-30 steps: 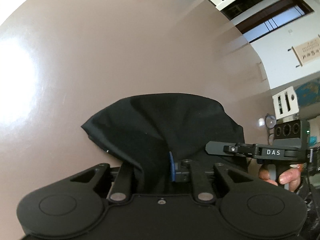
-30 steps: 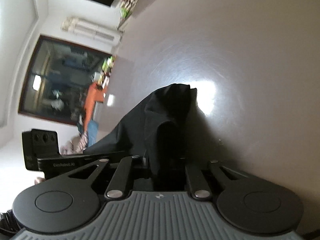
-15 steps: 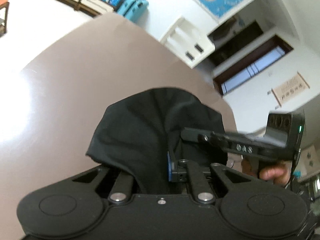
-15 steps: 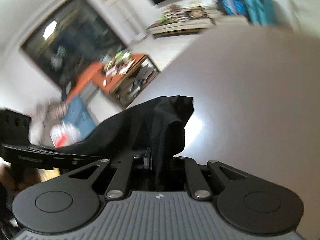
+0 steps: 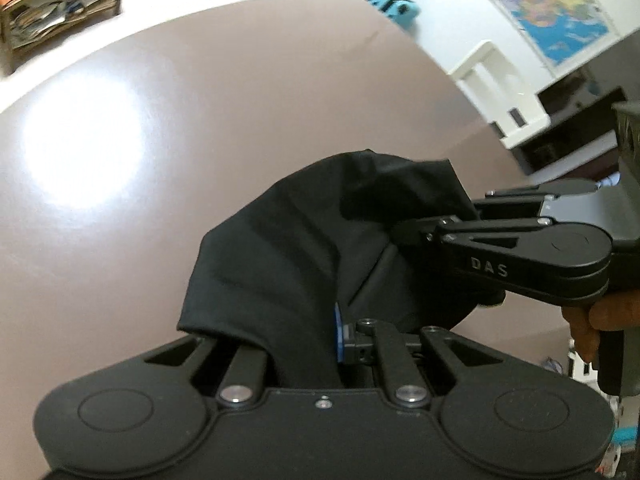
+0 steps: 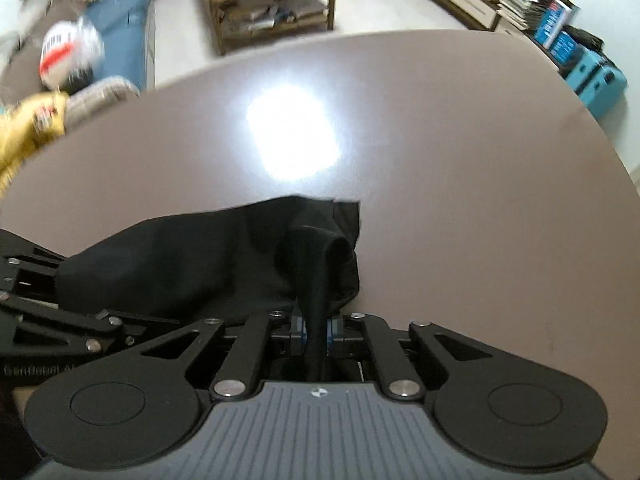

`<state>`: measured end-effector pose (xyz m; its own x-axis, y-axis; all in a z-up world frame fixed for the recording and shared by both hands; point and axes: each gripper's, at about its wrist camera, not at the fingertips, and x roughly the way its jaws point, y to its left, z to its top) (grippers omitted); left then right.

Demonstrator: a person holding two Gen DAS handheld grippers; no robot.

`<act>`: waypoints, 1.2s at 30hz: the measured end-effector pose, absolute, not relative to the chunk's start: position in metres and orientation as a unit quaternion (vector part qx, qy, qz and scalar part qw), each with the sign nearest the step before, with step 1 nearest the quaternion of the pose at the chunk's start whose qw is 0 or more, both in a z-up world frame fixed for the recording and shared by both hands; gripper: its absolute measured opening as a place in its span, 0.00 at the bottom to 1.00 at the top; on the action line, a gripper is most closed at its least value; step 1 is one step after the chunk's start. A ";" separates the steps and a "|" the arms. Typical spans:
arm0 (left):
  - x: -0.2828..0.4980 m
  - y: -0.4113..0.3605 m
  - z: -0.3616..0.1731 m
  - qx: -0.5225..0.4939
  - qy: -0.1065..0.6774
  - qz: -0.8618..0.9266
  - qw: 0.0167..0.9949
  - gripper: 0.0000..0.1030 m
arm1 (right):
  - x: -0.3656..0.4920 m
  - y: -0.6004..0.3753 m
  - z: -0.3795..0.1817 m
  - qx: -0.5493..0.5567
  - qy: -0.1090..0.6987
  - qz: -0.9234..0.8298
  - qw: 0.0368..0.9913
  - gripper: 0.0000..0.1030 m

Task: Fold clothes

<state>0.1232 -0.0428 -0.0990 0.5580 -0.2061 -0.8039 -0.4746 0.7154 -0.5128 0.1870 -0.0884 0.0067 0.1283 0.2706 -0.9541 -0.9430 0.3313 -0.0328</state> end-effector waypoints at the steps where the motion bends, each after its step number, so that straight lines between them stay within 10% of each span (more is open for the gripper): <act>1: 0.127 -0.043 -0.099 -0.369 0.461 0.086 0.803 0.11 | 0.189 -0.082 0.005 -0.368 0.468 0.460 0.659 0.07; 15: 0.171 -0.036 -0.114 -0.364 0.456 0.102 0.806 0.19 | 0.233 -0.081 -0.018 -0.411 0.423 0.474 0.653 0.07; 19: 0.161 -0.037 -0.112 -0.347 0.451 0.099 0.816 0.28 | 0.243 -0.099 -0.009 -0.397 0.410 0.461 0.679 0.43; 21: 0.153 -0.037 -0.110 -0.339 0.454 0.097 0.818 0.37 | 0.247 -0.110 -0.004 -0.388 0.398 0.440 0.705 0.43; 25: 0.141 -0.034 -0.106 -0.330 0.468 0.096 0.814 0.94 | 0.249 -0.123 0.008 -0.388 0.361 0.398 0.749 0.74; 30: 0.077 -0.016 -0.097 -0.287 0.472 0.087 0.829 0.94 | 0.241 -0.175 0.046 -0.295 0.299 0.338 0.842 0.81; 31: 0.073 -0.011 -0.090 -0.271 0.460 0.079 0.842 0.86 | 0.240 -0.183 0.049 -0.284 0.294 0.332 0.850 0.78; 34: 0.094 -0.003 -0.067 -0.211 0.419 0.053 0.881 0.48 | 0.208 -0.217 0.052 -0.210 0.304 0.302 0.879 0.00; 36: 0.140 0.000 -0.052 -0.168 0.401 0.030 0.900 0.21 | 0.192 -0.225 0.039 -0.184 0.324 0.290 0.881 0.00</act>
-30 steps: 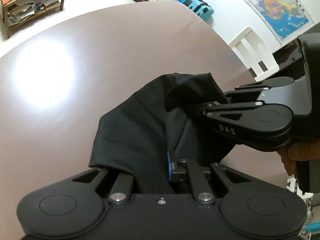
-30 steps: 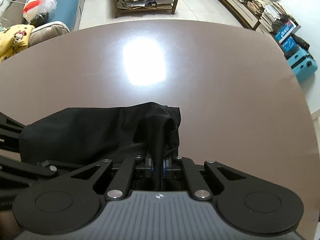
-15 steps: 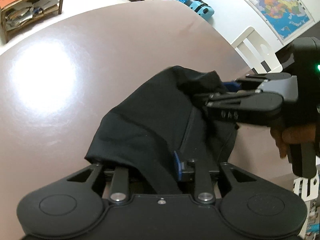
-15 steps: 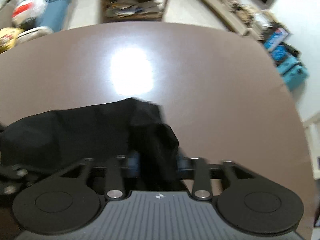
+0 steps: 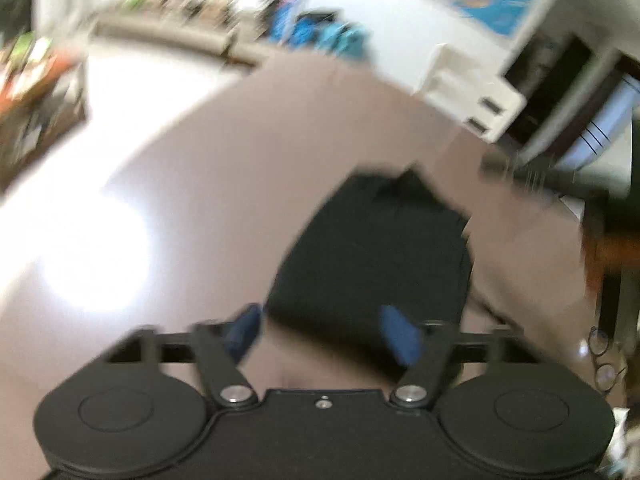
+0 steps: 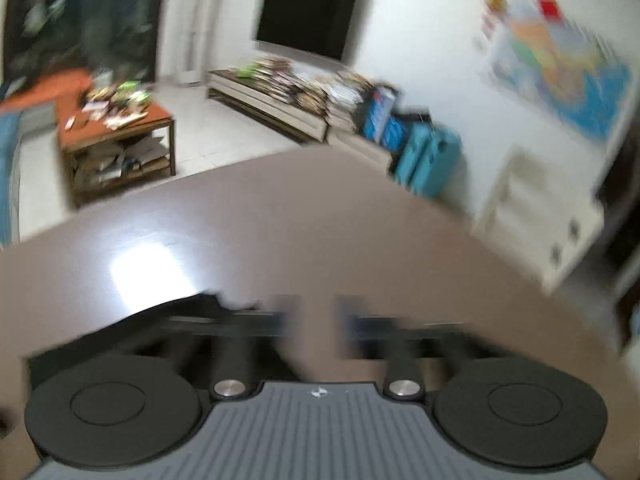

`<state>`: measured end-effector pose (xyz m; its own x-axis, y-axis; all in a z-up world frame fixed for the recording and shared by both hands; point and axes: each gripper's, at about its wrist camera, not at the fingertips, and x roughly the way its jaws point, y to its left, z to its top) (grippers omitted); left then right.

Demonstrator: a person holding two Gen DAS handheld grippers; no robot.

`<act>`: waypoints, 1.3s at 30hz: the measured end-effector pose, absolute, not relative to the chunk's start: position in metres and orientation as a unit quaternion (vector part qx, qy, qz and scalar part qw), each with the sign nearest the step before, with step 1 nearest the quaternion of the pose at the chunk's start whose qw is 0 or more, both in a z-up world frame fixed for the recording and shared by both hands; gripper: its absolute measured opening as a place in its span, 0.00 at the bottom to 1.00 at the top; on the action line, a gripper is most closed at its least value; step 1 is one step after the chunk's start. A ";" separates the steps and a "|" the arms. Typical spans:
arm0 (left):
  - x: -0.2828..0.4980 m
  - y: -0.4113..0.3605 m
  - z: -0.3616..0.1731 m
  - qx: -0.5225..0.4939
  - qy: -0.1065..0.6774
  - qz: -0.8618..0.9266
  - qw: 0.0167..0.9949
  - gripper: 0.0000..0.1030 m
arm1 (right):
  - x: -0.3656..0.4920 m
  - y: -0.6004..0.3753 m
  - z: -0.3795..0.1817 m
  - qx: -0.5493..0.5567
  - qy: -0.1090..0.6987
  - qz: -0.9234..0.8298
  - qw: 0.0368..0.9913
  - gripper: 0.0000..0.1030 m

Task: Fold clothes

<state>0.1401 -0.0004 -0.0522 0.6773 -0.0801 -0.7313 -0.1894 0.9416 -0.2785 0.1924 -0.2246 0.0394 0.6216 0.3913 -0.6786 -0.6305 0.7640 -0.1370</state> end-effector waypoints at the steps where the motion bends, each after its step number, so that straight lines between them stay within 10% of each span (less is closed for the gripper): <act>1: 0.159 -0.003 -0.050 -0.153 0.401 0.025 0.903 0.14 | 0.188 -0.224 0.030 -0.180 0.331 0.289 0.880 0.00; 26: 0.286 -0.079 -0.110 0.023 0.463 -0.038 0.885 0.12 | 0.181 -0.194 -0.069 -0.161 0.391 0.263 0.867 0.00; 31: 0.253 -0.069 -0.075 0.054 0.425 -0.045 0.902 0.48 | 0.184 -0.207 -0.063 -0.135 0.403 0.250 0.870 0.01; 39: 0.207 -0.049 -0.099 0.066 0.471 -0.045 0.878 0.43 | 0.247 -0.200 -0.066 -0.077 0.367 0.213 0.902 0.03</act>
<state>0.2065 -0.0486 -0.0987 0.5515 -0.0167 -0.8340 0.1408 0.9873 0.0734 0.2466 -0.2002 -0.0660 0.6407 0.3271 -0.6946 -0.4401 0.8978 0.0169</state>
